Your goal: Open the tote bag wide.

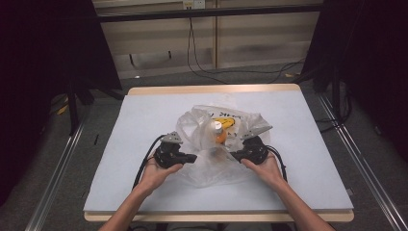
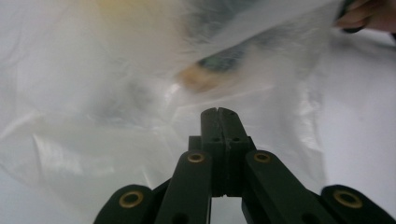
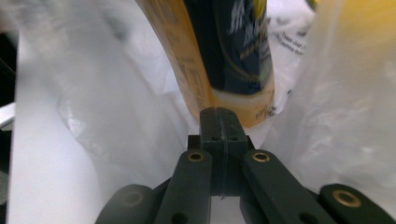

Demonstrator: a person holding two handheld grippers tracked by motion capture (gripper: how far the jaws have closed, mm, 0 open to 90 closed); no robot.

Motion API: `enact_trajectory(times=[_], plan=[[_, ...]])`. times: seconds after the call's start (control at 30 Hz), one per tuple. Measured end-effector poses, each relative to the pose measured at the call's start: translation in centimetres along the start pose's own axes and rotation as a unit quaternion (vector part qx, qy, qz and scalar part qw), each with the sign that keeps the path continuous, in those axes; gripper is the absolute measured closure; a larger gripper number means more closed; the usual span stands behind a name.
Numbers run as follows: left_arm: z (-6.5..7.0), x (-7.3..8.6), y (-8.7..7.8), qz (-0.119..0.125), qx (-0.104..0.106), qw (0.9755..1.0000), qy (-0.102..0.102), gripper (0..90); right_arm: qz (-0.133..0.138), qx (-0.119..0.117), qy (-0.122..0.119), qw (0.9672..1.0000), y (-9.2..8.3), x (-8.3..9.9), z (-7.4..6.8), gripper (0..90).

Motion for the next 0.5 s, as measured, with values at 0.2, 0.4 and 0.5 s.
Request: enact_trajectory(times=[0.2, 0.4, 0.5], plan=[[-0.1, 0.7, 0.0, -0.002, 0.000, 1.0000, -0.006, 90.0, -0.025, 0.018, -0.011, 0.9995, 1.0, 1.2, 0.3, 90.0], [1.2, -0.5, -0.7, 0.020, 0.006, 0.9998, 0.003, 90.0, 0.011, 0.013, -0.009, 0.9998, -1.0, -0.3, -0.7, 90.0], [2.2, -1.8, -0.9, 0.040, 0.018, 0.9989, 0.017, 90.0, 0.035, 0.011, -0.013, 0.9992, -2.6, -1.3, -1.7, 90.0]])
Point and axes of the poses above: each handheld gripper's, and its own axes: y roughly forward along the jaws, x roughly out of its underside, z roughly to its right, the point moved 8 cm from there along y, roughly forward along the jaws, and after that the axes turned 7 degrees about y, right-handed, at the moved point
